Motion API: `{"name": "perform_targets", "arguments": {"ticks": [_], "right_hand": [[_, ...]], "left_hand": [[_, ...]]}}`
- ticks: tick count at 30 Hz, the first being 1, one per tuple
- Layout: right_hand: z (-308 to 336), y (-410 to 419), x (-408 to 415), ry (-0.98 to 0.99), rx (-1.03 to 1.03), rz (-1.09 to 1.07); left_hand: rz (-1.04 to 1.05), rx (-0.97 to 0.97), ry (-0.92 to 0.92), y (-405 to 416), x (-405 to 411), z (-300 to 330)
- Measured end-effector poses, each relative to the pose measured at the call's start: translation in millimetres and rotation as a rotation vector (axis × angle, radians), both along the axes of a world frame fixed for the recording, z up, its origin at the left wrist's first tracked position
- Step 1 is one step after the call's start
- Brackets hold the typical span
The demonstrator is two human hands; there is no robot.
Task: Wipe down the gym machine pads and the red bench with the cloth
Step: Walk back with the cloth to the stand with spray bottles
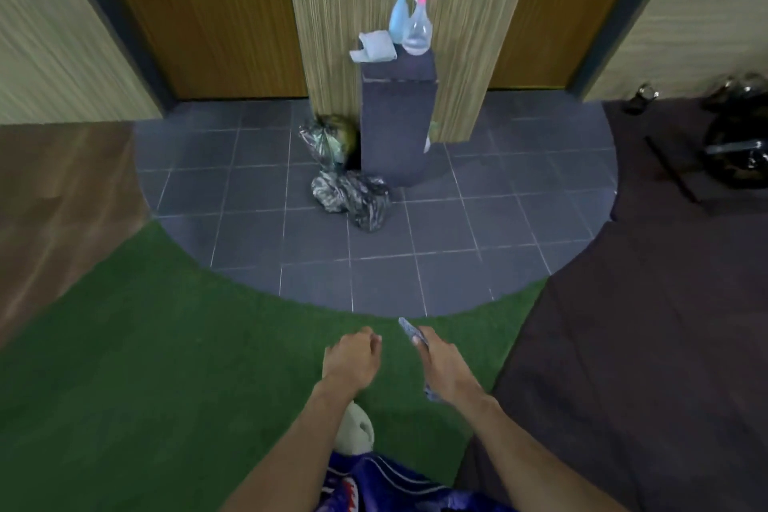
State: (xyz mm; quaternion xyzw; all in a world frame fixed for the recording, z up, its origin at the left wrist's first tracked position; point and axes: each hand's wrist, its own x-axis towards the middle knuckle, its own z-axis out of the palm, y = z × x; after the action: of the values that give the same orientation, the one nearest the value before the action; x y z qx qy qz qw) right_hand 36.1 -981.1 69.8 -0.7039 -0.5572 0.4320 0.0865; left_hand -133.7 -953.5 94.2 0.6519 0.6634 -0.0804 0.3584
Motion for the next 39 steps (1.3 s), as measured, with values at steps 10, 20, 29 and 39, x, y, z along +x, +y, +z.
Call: {"name": "perform_targets", "arguments": {"ticks": [10, 20, 29, 39], "right_hand": [[6, 346, 12, 0.034, 0.081, -0.006], [12, 642, 62, 0.071, 0.128, 0.058], [-24, 897, 136, -0.003, 0.137, 0.379], [-110, 1066, 164, -0.359, 0.727, 1.283]], "left_hand": [[-0.055, 0.032, -0.044, 368, -6, 13], [0.074, 0.081, -0.101, 643, 45, -9], [0.242, 0.164, -0.032, 847, 114, -31], [0.064, 0.448, 0.088, 974, 107, -140]]}}
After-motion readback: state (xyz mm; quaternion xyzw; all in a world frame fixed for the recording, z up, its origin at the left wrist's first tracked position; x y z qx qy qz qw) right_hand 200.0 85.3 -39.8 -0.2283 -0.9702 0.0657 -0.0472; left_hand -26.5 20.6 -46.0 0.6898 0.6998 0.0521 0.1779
